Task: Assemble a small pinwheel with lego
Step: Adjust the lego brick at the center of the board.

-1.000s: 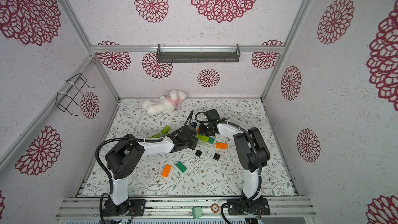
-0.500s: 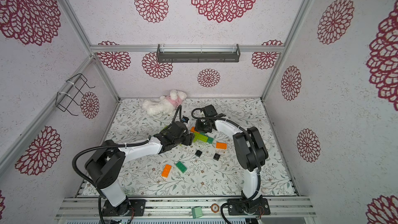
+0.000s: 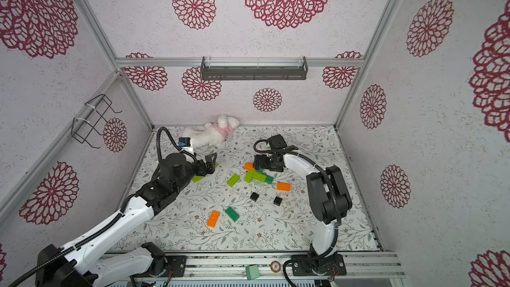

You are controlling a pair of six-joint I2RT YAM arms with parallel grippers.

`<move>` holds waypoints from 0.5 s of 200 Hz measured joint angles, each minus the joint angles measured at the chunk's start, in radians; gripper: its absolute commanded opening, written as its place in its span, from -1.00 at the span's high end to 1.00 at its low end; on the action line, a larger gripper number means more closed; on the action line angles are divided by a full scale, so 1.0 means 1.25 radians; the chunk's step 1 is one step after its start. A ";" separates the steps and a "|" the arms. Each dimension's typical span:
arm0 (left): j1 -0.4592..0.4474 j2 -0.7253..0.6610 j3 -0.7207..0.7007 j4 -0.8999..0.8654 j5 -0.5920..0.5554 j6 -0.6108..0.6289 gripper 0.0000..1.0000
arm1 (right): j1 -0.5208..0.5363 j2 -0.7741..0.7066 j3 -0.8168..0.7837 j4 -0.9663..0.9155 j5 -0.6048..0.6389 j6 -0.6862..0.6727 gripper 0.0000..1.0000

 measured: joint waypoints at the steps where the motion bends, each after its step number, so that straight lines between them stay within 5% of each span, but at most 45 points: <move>1: 0.003 -0.001 0.000 -0.002 0.003 -0.002 -0.94 | 0.000 0.001 0.000 0.001 -0.001 0.000 -0.98; 57: 0.187 -0.018 0.057 -0.100 0.249 -0.104 -0.94 | 0.005 0.034 -0.004 0.042 -0.050 -0.004 -0.98; 100: 0.253 -0.009 0.131 -0.183 0.383 -0.077 -0.94 | 0.027 0.034 -0.044 0.068 -0.079 0.010 -0.98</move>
